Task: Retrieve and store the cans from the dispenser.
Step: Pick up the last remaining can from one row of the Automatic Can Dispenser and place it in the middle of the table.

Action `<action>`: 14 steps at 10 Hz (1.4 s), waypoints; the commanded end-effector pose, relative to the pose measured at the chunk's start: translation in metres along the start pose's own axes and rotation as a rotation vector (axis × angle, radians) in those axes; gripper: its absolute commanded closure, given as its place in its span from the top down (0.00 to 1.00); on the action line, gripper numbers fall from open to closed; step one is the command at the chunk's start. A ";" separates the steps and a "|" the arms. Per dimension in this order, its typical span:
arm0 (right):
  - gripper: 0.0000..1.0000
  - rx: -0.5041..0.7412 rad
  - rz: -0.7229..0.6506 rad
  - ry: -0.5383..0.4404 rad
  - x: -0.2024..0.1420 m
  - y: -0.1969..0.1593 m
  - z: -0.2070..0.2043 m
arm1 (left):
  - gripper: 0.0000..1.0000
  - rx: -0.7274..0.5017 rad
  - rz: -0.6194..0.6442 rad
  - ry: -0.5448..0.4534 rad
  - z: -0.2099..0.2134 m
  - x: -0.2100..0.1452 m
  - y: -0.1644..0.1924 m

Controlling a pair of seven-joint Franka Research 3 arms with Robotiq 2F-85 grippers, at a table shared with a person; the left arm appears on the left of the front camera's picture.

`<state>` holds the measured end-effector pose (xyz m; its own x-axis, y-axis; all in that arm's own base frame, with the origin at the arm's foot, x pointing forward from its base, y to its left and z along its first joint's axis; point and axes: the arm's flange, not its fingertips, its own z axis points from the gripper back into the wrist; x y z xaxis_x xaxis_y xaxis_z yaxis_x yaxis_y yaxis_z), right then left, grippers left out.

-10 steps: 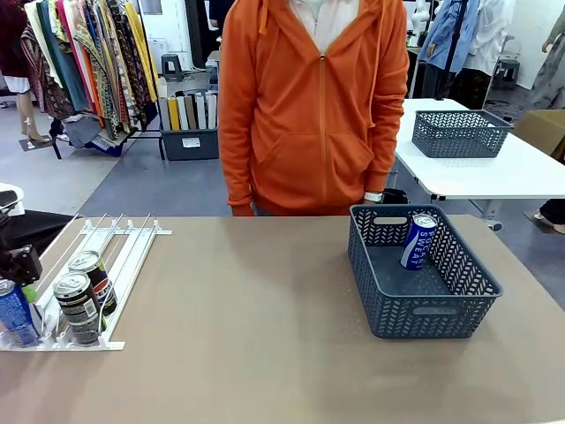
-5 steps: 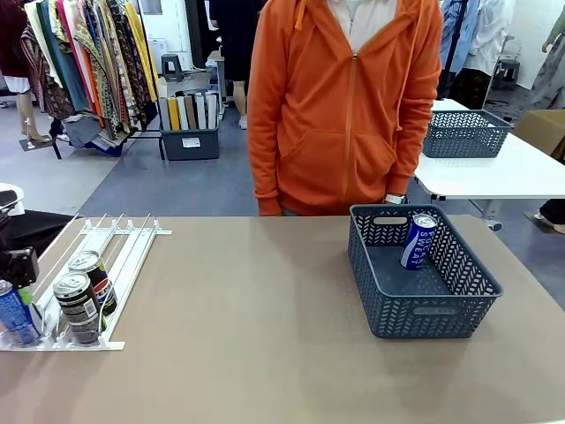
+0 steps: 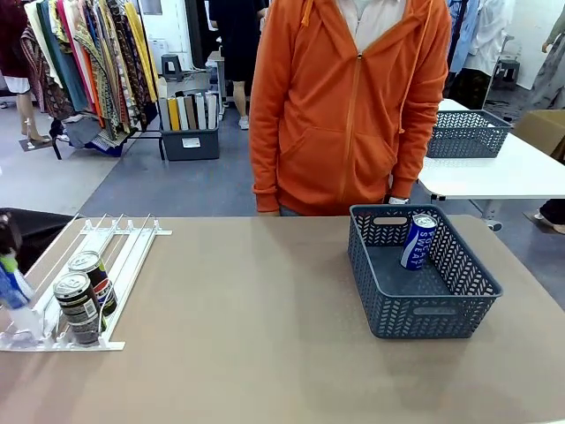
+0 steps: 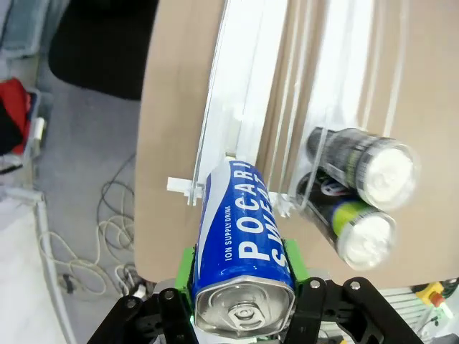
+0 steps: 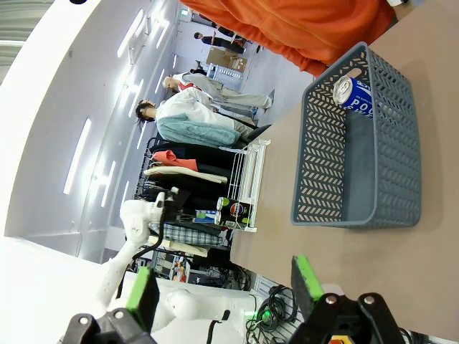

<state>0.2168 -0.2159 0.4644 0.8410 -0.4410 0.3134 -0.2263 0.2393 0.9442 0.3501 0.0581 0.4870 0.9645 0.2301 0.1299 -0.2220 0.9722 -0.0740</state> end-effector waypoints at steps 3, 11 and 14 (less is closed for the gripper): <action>1.00 0.020 0.026 -0.016 0.004 0.003 -0.001 | 0.00 -0.088 -0.055 -0.213 0.078 -0.047 -0.001; 1.00 0.020 0.026 -0.016 0.004 0.003 -0.001 | 0.00 -0.237 -0.007 -0.236 0.091 -0.025 -0.028; 1.00 0.020 0.026 -0.016 0.004 0.003 -0.001 | 0.00 -0.171 -0.233 -0.297 0.099 0.028 -0.178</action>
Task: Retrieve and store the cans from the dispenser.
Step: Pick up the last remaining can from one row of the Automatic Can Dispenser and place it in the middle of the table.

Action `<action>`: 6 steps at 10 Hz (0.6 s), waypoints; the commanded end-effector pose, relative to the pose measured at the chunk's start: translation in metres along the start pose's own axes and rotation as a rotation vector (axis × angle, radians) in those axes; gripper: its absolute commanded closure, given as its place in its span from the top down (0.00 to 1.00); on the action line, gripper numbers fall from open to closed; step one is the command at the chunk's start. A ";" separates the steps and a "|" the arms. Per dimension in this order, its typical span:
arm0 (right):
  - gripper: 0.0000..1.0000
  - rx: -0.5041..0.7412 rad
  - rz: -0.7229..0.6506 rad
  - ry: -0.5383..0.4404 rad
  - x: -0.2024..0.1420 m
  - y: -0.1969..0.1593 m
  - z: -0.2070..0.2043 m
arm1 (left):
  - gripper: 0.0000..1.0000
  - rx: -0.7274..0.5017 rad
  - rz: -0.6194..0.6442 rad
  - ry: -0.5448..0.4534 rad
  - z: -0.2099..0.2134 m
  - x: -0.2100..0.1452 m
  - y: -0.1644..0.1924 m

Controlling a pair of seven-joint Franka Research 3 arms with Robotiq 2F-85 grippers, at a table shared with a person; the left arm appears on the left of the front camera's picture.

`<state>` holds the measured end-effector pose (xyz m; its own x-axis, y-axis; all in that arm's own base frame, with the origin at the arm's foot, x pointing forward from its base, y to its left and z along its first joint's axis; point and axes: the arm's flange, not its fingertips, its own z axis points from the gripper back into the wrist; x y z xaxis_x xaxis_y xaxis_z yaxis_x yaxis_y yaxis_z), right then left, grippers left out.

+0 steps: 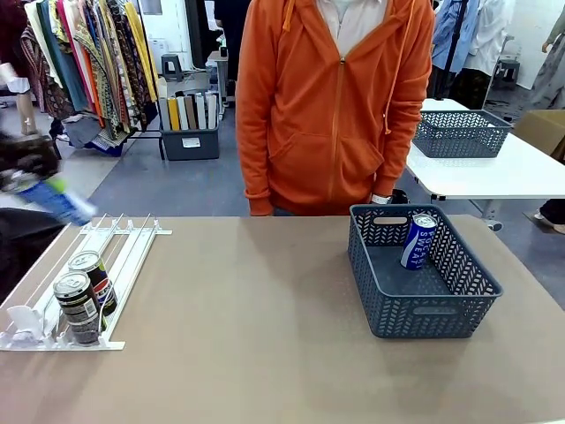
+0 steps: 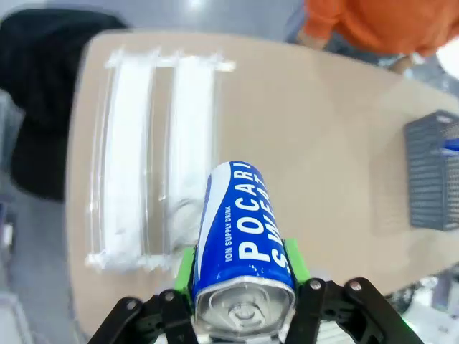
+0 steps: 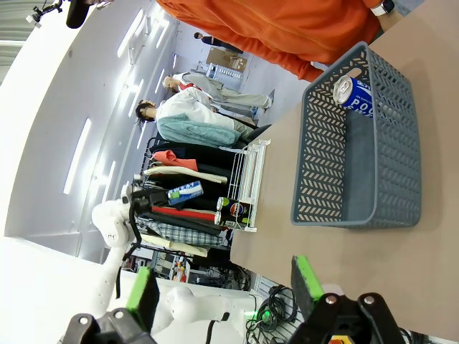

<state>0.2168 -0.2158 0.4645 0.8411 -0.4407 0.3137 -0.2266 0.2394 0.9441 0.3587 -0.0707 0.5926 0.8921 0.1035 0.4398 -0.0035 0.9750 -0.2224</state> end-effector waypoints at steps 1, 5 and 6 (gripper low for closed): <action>1.00 0.020 0.025 -0.017 0.004 0.003 -0.001 | 0.00 0.001 -0.183 0.095 -0.049 0.050 -0.080; 1.00 0.020 0.025 -0.017 0.004 0.003 -0.001 | 0.00 -0.007 -0.451 0.410 -0.182 0.016 -0.226; 1.00 0.020 0.025 -0.017 0.004 0.003 -0.001 | 0.00 -0.027 -0.467 0.463 -0.218 0.000 -0.250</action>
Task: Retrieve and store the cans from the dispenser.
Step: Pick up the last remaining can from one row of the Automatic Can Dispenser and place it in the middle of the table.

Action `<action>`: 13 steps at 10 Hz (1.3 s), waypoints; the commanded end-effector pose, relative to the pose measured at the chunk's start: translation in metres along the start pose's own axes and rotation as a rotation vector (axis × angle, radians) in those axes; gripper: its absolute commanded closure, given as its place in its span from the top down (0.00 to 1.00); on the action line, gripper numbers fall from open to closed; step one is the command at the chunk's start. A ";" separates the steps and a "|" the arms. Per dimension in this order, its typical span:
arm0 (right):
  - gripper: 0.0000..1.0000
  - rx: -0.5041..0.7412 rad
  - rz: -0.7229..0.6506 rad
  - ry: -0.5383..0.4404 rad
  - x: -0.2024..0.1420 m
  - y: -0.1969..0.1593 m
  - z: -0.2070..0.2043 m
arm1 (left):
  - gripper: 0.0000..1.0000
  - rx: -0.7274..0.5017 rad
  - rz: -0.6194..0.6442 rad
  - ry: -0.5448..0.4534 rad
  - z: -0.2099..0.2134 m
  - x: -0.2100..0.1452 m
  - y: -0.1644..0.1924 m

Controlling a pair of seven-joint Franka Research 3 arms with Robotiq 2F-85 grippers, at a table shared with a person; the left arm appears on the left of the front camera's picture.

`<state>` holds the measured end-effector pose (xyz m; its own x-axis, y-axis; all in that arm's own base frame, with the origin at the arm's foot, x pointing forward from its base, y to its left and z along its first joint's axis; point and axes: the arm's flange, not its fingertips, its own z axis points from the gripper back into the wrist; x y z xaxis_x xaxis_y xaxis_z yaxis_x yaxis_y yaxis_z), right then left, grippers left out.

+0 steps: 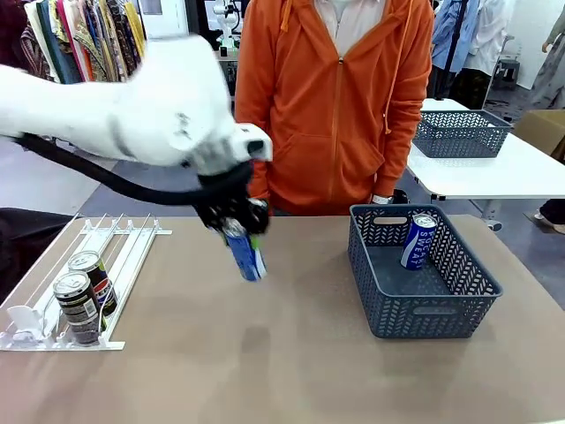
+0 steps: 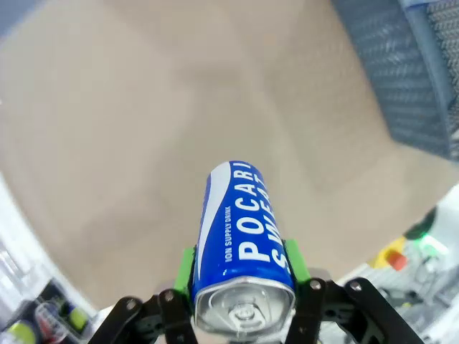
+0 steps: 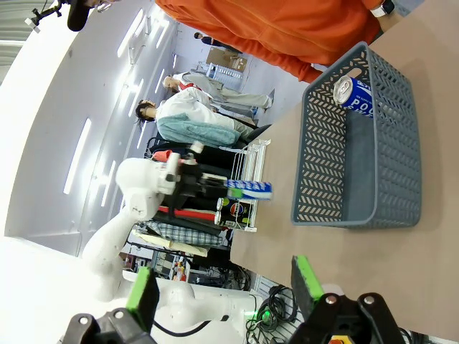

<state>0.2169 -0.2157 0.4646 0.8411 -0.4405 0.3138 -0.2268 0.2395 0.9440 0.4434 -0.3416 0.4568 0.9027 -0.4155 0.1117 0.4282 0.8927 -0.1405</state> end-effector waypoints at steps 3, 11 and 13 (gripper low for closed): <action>1.00 0.020 0.025 -0.017 0.004 0.003 -0.001 | 0.00 0.103 -0.039 0.150 -0.061 0.029 -0.029; 1.00 0.020 0.025 -0.017 0.004 0.003 -0.001 | 1.00 0.161 -0.032 0.144 -0.072 0.023 -0.037; 1.00 0.020 0.025 -0.017 0.004 0.003 -0.001 | 1.00 0.173 -0.016 0.070 -0.054 0.015 -0.034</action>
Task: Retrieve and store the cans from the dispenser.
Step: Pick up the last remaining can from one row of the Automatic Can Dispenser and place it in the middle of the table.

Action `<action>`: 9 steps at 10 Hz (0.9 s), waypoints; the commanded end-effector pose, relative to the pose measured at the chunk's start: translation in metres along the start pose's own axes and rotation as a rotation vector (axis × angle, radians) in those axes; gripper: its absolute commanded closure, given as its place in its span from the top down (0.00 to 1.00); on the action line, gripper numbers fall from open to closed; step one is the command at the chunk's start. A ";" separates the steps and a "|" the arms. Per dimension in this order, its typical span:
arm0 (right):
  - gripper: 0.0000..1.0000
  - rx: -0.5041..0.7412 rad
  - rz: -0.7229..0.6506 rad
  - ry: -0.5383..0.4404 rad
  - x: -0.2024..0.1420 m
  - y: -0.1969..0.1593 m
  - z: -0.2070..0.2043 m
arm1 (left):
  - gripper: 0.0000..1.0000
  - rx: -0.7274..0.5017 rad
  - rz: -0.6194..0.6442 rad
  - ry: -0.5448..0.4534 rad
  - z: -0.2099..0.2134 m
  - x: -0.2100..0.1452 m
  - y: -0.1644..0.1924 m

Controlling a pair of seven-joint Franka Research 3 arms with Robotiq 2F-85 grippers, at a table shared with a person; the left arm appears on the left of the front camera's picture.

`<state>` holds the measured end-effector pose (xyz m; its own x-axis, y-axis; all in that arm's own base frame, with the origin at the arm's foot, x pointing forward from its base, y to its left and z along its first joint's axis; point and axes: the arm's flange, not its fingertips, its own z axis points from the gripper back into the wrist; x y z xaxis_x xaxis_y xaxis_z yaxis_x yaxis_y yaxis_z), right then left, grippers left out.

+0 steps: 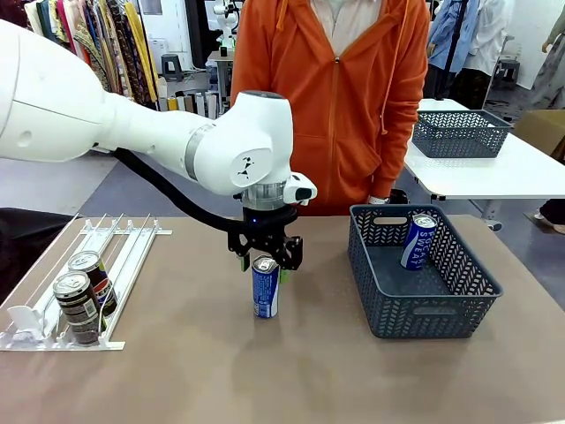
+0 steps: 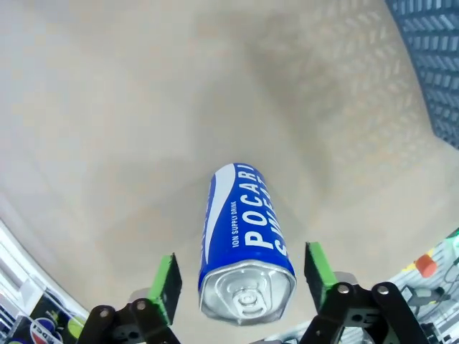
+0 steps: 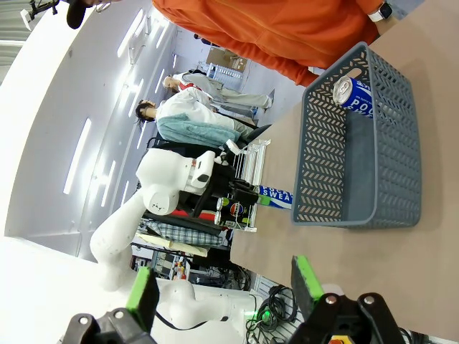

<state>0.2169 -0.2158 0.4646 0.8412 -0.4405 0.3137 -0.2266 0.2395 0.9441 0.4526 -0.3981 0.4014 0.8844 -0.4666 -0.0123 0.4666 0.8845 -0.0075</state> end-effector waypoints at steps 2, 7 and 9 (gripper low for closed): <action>1.00 0.020 0.025 -0.017 0.004 0.003 -0.001 | 1.00 -0.023 0.032 -0.112 0.055 -0.048 0.025; 1.00 0.020 0.025 -0.017 0.004 0.003 -0.001 | 1.00 -0.542 0.079 -0.258 0.162 -0.188 0.196; 1.00 0.020 0.025 -0.017 0.004 0.003 -0.001 | 1.00 -0.673 0.360 -0.380 0.168 -0.244 0.302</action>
<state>0.2168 -0.2159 0.4645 0.8409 -0.4413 0.3132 -0.2261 0.2394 0.9442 0.3714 -0.0509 0.5807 0.9601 -0.1837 0.2108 0.2760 0.7436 -0.6090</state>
